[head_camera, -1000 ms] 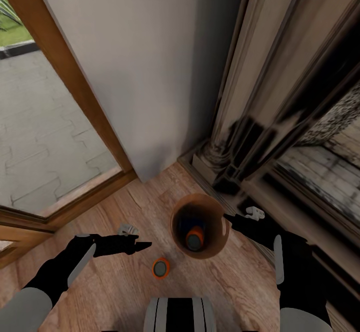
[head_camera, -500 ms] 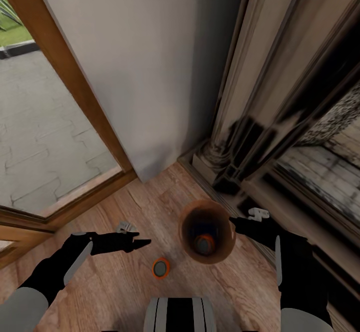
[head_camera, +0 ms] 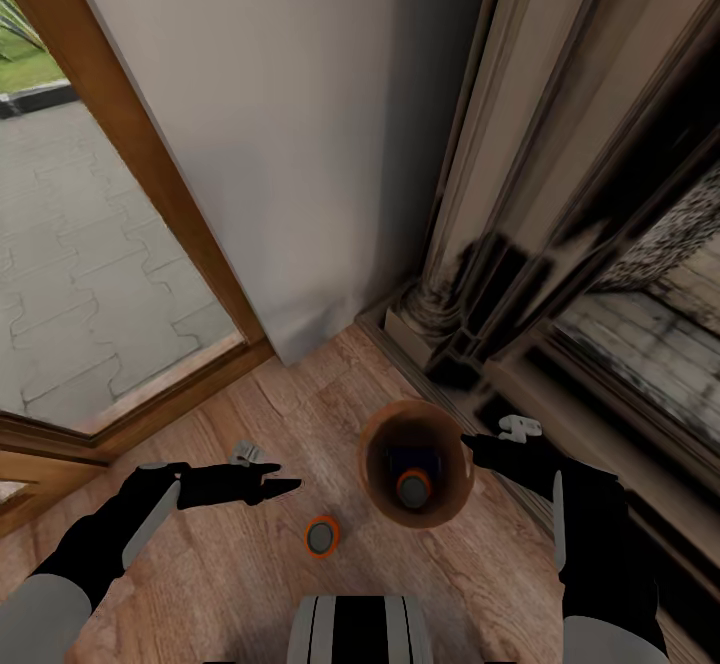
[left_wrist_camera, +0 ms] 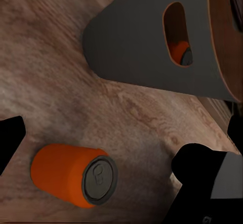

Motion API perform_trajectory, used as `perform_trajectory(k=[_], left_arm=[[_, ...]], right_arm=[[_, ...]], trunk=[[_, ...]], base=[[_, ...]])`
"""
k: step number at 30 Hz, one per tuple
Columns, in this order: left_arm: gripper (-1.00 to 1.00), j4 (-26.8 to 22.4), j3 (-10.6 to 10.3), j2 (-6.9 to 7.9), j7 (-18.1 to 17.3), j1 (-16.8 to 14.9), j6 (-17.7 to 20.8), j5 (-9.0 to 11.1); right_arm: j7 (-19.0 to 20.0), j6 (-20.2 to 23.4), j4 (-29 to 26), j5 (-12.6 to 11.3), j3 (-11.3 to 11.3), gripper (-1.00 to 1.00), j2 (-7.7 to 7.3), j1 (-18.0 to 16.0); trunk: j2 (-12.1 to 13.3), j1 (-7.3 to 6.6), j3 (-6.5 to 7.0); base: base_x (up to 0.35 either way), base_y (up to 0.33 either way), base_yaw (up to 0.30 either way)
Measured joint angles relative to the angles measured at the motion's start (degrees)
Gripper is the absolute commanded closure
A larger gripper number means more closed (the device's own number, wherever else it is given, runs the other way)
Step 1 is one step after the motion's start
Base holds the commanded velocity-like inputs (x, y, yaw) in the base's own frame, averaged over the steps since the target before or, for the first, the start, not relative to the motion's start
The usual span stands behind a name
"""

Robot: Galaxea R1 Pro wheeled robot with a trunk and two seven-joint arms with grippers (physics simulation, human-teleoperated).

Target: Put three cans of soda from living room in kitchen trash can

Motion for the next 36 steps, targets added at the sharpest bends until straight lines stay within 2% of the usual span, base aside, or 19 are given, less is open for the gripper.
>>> perform_trajectory(k=[4,8,12,17,22,35,36], left_arm=[[-1.00,-0.1,0.0,0.00,-1.3,0.0,0.0,-0.1],[-1.00,0.0,0.0,-1.29,-1.6,0.0,0.0,-0.3],[-1.00,0.1,-0.1,-1.43,-1.6,0.0,0.0,-0.4],[-1.00,-0.4,0.1,-1.24,-2.2,0.1,-0.3,-0.5],[-1.00,-1.9,1.0,-1.18,-2.4,0.0,-0.8,-0.3],[-1.00,-2.7,1.1,-1.10,-2.4,0.0,-0.9,-0.3],[-1.00,-2.7,1.1,-1.09,-2.4,0.0,-0.9,-0.3]], right_arm=[[0.1,0.2,-0.2,0.3,0.0,1.00,0.00,0.0],[0.9,0.1,-1.4,2.1,-0.3,1.00,-0.01,0.0],[0.9,0.3,-2.6,3.3,-0.2,1.00,0.00,0.0],[1.0,-0.4,-2.8,2.8,-0.5,1.00,-0.01,0.6],[1.1,1.0,-2.8,4.3,-0.8,1.00,0.00,-0.6],[1.1,1.6,-2.9,4.5,-0.9,1.00,0.00,-0.7],[1.0,3.3,-2.9,4.3,-0.9,1.00,-0.01,-0.7]], trunk=[[0.0,0.00,0.00],[0.0,0.00,0.00],[0.0,0.00,0.00],[0.0,-0.01,0.01],[0.0,0.00,0.00],[0.0,0.00,0.00],[0.0,0.00,0.00]], base=[[0.000,0.000,0.000],[0.000,0.000,0.000],[0.000,0.000,0.000],[0.000,0.000,0.000],[0.000,0.000,0.000],[0.000,0.000,0.000],[0.000,0.000,0.000]])
